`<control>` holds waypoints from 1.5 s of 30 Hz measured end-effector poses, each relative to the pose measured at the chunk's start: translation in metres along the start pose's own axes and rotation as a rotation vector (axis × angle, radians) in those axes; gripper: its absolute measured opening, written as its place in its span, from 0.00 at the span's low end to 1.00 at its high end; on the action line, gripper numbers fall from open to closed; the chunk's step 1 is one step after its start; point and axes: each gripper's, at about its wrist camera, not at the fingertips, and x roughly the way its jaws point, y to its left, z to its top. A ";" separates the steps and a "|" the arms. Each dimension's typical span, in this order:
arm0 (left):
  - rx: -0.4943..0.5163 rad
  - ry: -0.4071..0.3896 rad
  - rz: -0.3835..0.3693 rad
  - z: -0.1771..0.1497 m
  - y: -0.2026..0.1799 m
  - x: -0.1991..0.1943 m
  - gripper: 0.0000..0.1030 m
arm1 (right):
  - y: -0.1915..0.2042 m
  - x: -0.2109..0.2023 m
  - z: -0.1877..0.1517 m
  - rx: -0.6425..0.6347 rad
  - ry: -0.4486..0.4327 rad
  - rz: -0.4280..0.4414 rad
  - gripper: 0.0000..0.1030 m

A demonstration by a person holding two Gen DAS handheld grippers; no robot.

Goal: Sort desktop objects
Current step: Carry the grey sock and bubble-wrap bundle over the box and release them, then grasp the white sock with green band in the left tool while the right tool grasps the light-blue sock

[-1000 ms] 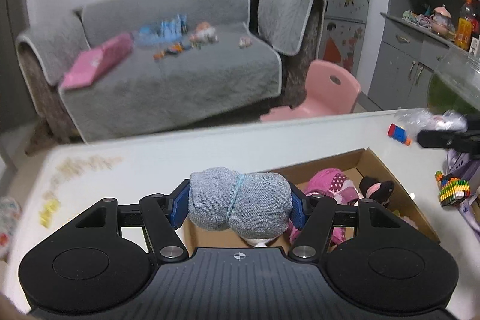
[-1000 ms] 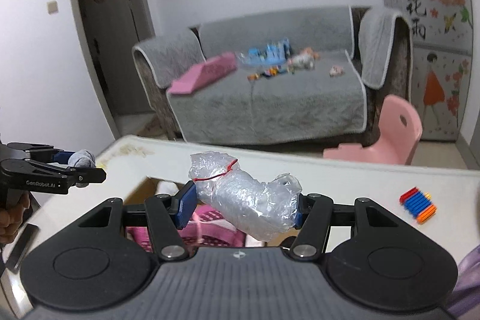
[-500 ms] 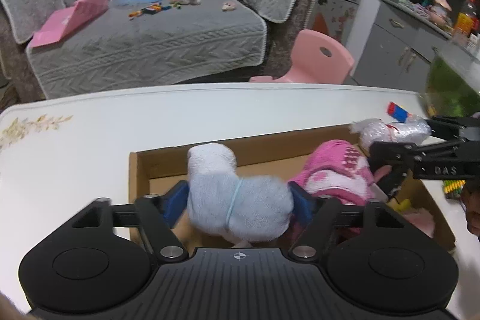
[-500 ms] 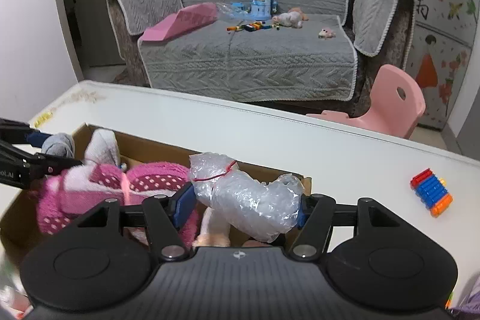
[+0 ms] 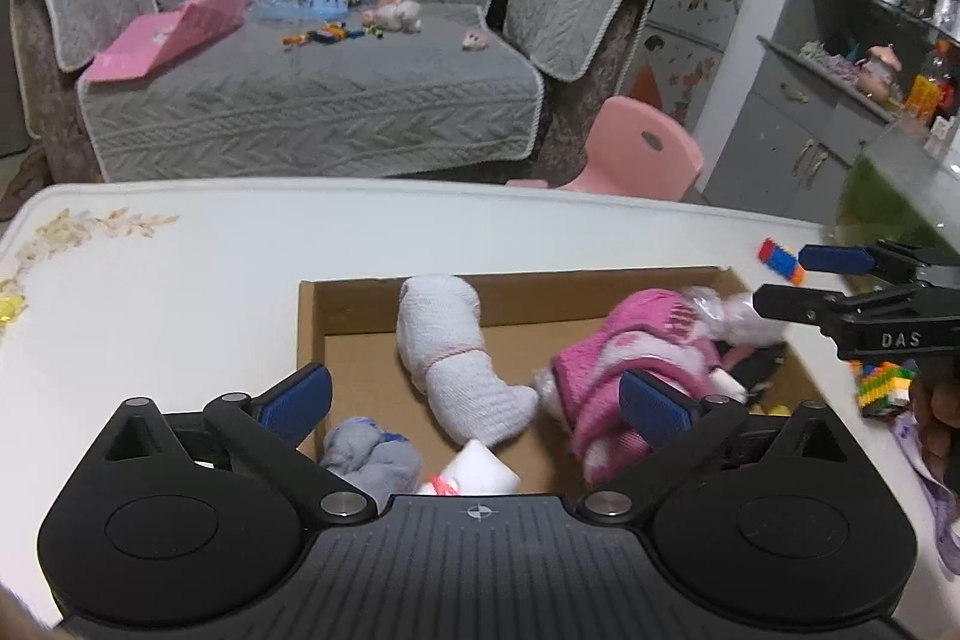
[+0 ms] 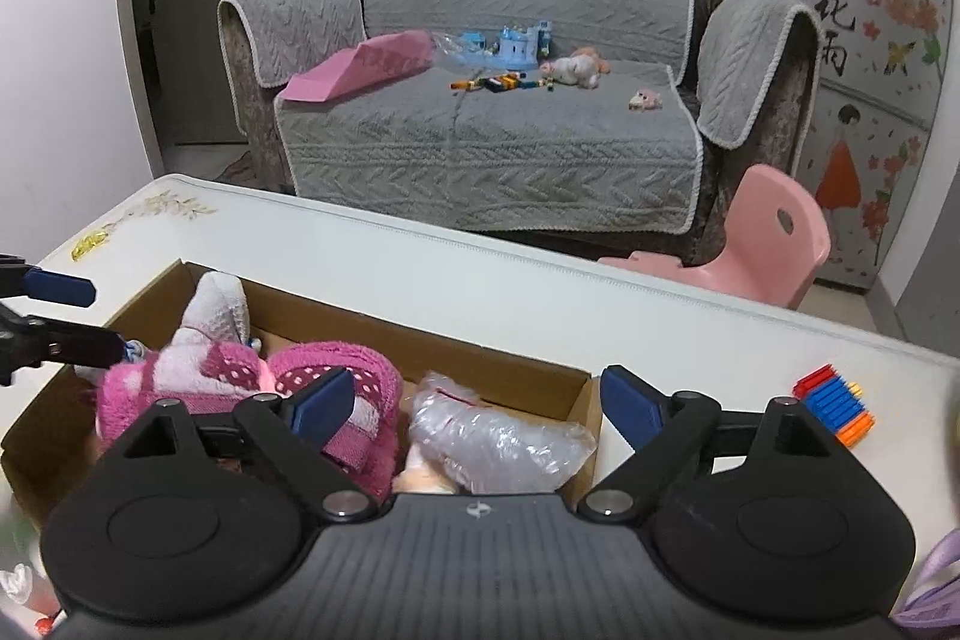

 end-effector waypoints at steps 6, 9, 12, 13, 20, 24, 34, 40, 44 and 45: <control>0.064 -0.077 -0.026 -0.026 -0.008 -0.061 1.00 | 0.001 -0.056 -0.007 -0.025 -0.081 0.041 0.88; 0.113 -0.092 -0.018 -0.056 -0.017 -0.085 1.00 | 0.003 -0.093 -0.030 -0.031 -0.128 0.083 0.90; 0.159 -0.091 -0.004 -0.095 -0.026 -0.103 1.00 | 0.009 -0.127 -0.061 -0.033 -0.162 0.126 0.92; 0.171 -0.086 0.005 -0.109 -0.029 -0.106 1.00 | 0.012 -0.135 -0.071 -0.030 -0.168 0.145 0.92; 0.314 -0.017 0.026 -0.176 -0.054 -0.109 1.00 | 0.062 -0.169 -0.146 -0.092 -0.141 0.283 0.94; 0.299 -0.004 0.057 -0.188 -0.057 -0.101 1.00 | 0.096 -0.154 -0.166 -0.140 -0.104 0.318 0.94; 0.218 0.019 0.153 -0.172 -0.047 -0.054 1.00 | 0.138 -0.098 -0.156 -0.082 -0.068 0.234 0.97; 0.180 0.028 0.165 -0.165 -0.040 -0.036 1.00 | 0.143 -0.069 -0.146 -0.092 -0.039 0.183 0.97; 0.161 0.036 0.160 -0.164 -0.038 -0.030 1.00 | 0.138 -0.056 -0.144 -0.080 -0.020 0.178 0.98; 0.154 0.033 0.159 -0.164 -0.038 -0.028 1.00 | 0.138 -0.051 -0.141 -0.079 -0.016 0.176 0.98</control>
